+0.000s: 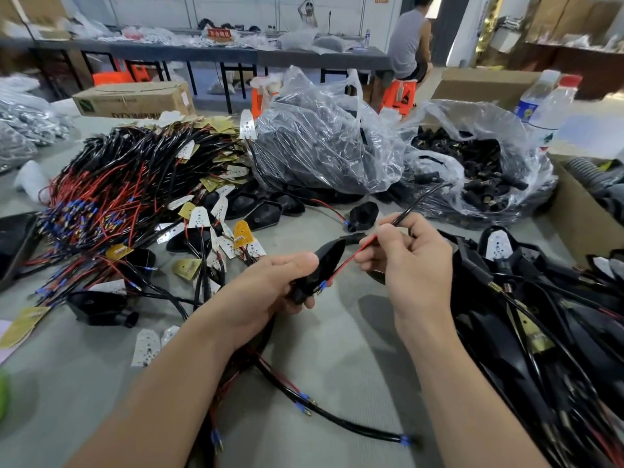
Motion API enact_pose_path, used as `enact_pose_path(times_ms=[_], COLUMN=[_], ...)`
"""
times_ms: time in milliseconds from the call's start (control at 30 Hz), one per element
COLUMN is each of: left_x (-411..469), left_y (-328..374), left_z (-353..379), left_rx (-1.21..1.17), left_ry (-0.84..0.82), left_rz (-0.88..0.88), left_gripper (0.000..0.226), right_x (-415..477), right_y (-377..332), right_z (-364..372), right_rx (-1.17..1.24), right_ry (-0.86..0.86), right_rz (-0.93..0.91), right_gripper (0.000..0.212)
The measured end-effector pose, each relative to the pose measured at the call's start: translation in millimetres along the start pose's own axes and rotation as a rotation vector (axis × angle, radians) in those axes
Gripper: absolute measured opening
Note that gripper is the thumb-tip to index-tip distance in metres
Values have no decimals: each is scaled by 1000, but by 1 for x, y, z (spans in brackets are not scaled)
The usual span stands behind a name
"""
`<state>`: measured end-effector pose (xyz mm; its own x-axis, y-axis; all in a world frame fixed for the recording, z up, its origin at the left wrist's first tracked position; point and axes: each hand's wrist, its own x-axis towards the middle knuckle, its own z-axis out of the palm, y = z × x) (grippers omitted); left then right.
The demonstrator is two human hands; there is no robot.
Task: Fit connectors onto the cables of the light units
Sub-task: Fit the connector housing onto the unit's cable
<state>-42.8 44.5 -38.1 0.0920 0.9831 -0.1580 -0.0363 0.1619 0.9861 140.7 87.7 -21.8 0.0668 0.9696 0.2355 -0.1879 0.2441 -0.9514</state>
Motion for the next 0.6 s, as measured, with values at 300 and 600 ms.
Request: enact_pose_path(times_ms=[300,600], left_x=[1,7], left_y=[-3,-6], left_z=[2,14], left_rx=[16,-55], left_ry=[-31,252], left_rz=[30,152], left_gripper=[42,47], right_x=[-6,-2], right_y=[-3,-11], right_z=[7,2], right_rx=[9,174], right_ry=[-15,-124], right_rz=[0,205], right_gripper=[15,13])
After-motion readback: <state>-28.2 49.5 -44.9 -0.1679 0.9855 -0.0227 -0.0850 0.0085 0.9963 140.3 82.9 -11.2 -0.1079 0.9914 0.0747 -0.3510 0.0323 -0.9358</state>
